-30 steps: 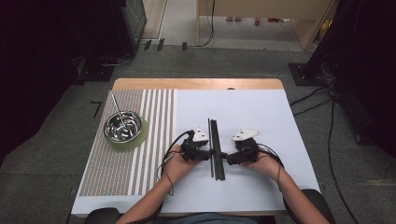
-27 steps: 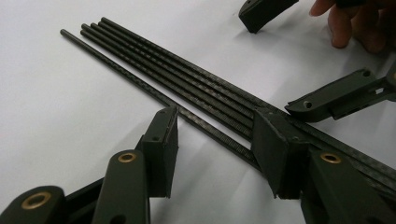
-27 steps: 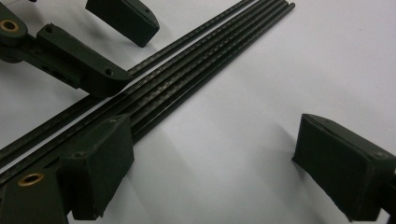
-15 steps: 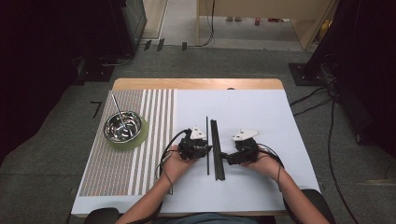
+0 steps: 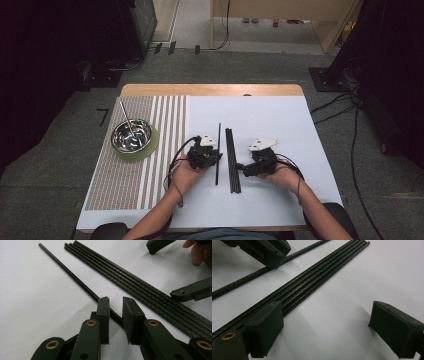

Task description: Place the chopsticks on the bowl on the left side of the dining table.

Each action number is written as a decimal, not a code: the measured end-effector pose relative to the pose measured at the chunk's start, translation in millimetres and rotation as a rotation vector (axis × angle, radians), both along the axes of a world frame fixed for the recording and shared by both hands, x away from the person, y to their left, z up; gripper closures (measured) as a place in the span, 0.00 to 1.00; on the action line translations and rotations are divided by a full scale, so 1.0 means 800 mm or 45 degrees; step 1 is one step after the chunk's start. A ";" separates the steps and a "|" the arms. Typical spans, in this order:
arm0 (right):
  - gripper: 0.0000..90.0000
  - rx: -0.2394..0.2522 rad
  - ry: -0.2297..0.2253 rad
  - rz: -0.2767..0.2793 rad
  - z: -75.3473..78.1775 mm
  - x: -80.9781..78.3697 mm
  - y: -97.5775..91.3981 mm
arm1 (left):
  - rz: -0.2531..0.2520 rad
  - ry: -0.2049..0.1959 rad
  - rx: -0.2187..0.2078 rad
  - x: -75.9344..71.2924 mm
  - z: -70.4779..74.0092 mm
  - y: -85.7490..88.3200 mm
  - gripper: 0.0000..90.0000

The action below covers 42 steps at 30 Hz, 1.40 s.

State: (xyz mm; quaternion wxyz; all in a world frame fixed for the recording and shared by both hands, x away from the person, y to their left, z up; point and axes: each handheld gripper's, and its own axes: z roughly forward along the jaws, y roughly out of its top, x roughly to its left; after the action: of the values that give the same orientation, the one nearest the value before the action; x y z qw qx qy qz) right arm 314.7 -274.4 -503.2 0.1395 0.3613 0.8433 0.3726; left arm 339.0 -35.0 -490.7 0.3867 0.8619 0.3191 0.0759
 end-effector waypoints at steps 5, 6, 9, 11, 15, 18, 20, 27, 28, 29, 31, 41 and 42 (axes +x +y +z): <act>0.13 0.000 0.000 0.000 0.000 0.000 0.000 | 0.027 0.015 -0.009 0.007 0.001 0.011 0.87; 0.13 0.000 0.000 0.000 0.000 0.000 0.000 | 0.028 0.016 -0.006 0.008 0.001 0.012 0.88; 0.13 0.000 0.000 0.000 0.000 0.000 0.000 | 0.032 0.018 0.004 0.011 0.002 0.015 0.88; 0.13 0.000 0.000 0.000 0.000 0.000 0.000 | 0.037 0.018 0.008 0.012 0.002 0.017 0.89; 0.13 0.000 0.000 0.000 0.000 0.000 0.000 | 0.041 0.020 0.022 0.015 0.004 0.022 0.90; 0.13 0.000 0.000 -0.001 0.000 0.000 0.000 | 0.060 0.023 0.026 0.018 0.003 0.027 0.90; 0.13 0.000 0.000 0.000 0.000 0.000 0.000 | 0.068 0.030 0.012 0.020 0.003 0.029 0.90; 0.13 0.001 0.000 -0.001 0.000 0.000 0.000 | 0.034 0.028 0.046 0.026 0.006 0.037 0.92; 0.13 0.001 0.000 -0.001 0.000 0.000 0.000 | 0.034 0.028 0.046 0.026 0.006 0.037 0.93; 0.13 0.001 0.001 -0.001 0.000 0.000 0.000 | 0.036 0.047 0.035 0.029 0.006 0.041 0.93; 0.13 0.001 0.001 -0.001 0.000 0.000 0.000 | 0.034 0.061 0.028 0.031 0.006 0.043 0.93; 0.13 0.001 0.001 -0.001 0.000 0.000 0.000 | 0.021 0.039 0.068 0.035 0.008 0.049 0.94; 0.13 0.001 0.001 -0.002 0.000 0.000 0.000 | 0.021 0.050 0.058 0.037 0.008 0.051 0.94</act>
State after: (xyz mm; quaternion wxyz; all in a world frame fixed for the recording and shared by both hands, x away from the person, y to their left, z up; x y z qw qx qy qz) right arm 314.5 -274.3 -503.1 0.1391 0.3622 0.8430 0.3727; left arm 368.4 5.6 -484.5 0.3599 0.8692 0.3318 0.0691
